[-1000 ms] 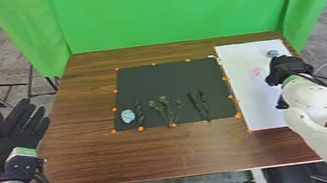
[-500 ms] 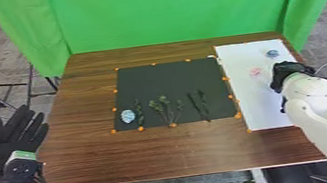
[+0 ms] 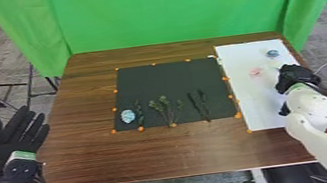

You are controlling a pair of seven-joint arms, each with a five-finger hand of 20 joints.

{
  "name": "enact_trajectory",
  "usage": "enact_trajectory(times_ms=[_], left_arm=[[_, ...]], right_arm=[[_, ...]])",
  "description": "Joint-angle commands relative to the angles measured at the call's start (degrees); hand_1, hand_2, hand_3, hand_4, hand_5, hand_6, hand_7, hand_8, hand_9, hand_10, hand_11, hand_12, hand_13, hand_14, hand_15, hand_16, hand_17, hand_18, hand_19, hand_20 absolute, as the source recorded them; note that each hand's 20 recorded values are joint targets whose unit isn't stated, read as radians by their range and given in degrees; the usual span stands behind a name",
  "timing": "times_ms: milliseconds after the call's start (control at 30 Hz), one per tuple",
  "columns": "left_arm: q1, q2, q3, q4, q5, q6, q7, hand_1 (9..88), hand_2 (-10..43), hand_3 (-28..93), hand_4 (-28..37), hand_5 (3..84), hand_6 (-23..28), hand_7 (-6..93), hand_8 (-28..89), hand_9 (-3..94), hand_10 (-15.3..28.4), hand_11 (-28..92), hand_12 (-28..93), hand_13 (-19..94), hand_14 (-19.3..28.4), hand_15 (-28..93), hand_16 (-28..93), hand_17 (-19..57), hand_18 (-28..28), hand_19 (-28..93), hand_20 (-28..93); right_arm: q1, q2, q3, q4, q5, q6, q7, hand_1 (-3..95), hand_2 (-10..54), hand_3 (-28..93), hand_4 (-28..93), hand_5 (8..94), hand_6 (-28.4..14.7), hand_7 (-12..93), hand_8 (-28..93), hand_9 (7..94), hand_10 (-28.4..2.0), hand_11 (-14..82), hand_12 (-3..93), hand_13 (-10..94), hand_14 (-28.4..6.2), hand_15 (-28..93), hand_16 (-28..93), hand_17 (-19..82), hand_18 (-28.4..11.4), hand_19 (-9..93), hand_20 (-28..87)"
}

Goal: Arrange flowers

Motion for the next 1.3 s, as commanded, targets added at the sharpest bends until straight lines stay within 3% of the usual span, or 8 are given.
enact_trajectory(times_ms=[33, 100, 167, 233, 433, 833, 967, 1300], left_arm=[[0.5, -0.21, 0.47, -0.27, -0.36, -1.38, 0.94, 30.2, 11.9, 71, -28.3, 41.2, 7.5, 16.7, -10, 32.2, 14.0, 26, 7, 23, 14.0, 41, -11, -5.1, 11.7, 31, 8], [0.9, -0.28, 0.31, -0.19, -0.17, -2.78, 0.7, 30.1, 11.8, 71, -28.3, 41.2, 7.5, 16.6, -10, 32.2, 14.1, 26, 7, 23, 14.0, 41, -11, -5.1, 11.7, 31, 8], [1.2, -1.49, -1.48, 0.91, 2.82, -8.55, -3.88, 29.7, 11.2, 71, -28.3, 40.3, 7.2, 15.8, -10, 31.5, 13.9, 25, 7, 23, 13.6, 39, -11, -5.0, 11.8, 31, 8], [1.2, -1.63, -1.38, 1.15, 3.13, -10.14, -4.01, 28.5, 10.2, 70, -28.3, 38.2, 6.8, 13.5, -9, 29.6, 13.3, 22, 7, 21, 12.7, 34, -11, -5.2, 11.8, 29, 8], [0.1, -0.58, 0.06, 1.51, 2.17, -8.61, -1.8, 25.4, 10.6, 69, -28.3, 36.5, 6.2, 10.2, -8, 28.1, 12.8, 18, 7, 19, 12.3, 29, -9, -5.5, 11.8, 27, 8], [-0.4, 0.0, 1.32, 1.39, 0.86, -6.83, -0.97, 23.2, 17.2, 60, -28.3, 37.1, 6.5, 9.7, -8, 28.5, 13.0, 19, 7, 19, 12.5, 29, -8, -5.4, 11.7, 27, 9], [-1.8, -0.07, 1.69, 1.84, 2.78, -7.39, -3.03, 23.1, 15.4, 64, -28.3, 37.1, 6.6, 9.6, -8, 28.5, 13.1, 19, 7, 19, 12.5, 29, -9, -5.3, 11.7, 27, 9], [-4.8, 1.34, 3.3, 2.58, 2.9, -7.4, -3.24, 24.7, 13.3, 67, -28.3, 37.2, 6.6, 10.0, -8, 28.6, 13.1, 19, 7, 19, 12.4, 29, -9, -5.0, 11.4, 27, 8]], right_arm=[[-5.0, -1.5, -0.6, -4.2, -3.9, 3.4, 0.5, 61.2, -9.5, 68, -28, 75.2, -0.6, 34, 10, 88.2, -8.5, 9.9, 41.3, 82, -5.7, 65, 33, 44, -24.4, 93, 40], [-5.6, -2.0, -0.2, -6.2, -6.1, 6.2, 0.0, 61.0, -9.5, 69, -28, 75.8, -0.9, 34, 11, 88.5, -8.8, 10.2, 41.8, 82, -5.6, 65, 33, 45, -24.4, 93, 40], [-5.0, -4.7, -0.1, -7.4, -7.4, 10.6, 0.7, 60.8, -9.5, 69, -28, 75.9, -1.0, 33, 11, 88.6, -8.9, 10.3, 42.1, 82, -5.6, 65, 34, 45, -24.4, 93, 40], [-3.4, -6.6, -1.6, -8.7, -7.6, 14.3, 0.9, 60.5, -9.5, 70, -28, 76.1, -1.1, 33, 12, 88.9, -9.1, 10.6, 42.3, 82, -5.5, 65, 34, 45, -24.4, 93, 40], [3.8, -12.1, -8.8, -10.7, -10.4, 19.4, -3.4, 60.2, -9.5, 71, -28, 76.4, -1.3, 33, 12, 88.9, -9.0, 10.7, 42.7, 82, -5.5, 65, 34, 45, -24.3, 93, 40], [20.0, -21.6, -27.3, -3.3, -6.6, 18.2, -15.8, 59.9, -9.5, 71, -28, 76.2, -1.4, 33, 12, 88.5, -9.0, 10.8, 42.7, 81, -5.8, 66, 35, 44, -24.0, 93, 40], [22.5, -24.5, -29.2, 1.6, -5.5, 15.1, -18.2, 59.8, -9.5, 71, -28, 76.0, -1.3, 34, 12, 88.1, -9.0, 10.8, 42.9, 81, -5.9, 66, 35, 43, -23.8, 93, 40], [30.8, -29.5, -38.3, 16.4, -8.4, 17.5, -22.1, 59.7, -9.5, 71, -28, 74.6, -1.1, 36, 10, 87.2, -8.9, 10.8, 42.3, 79, -6.4, 66, 34, 42, -23.7, 92, 40]])
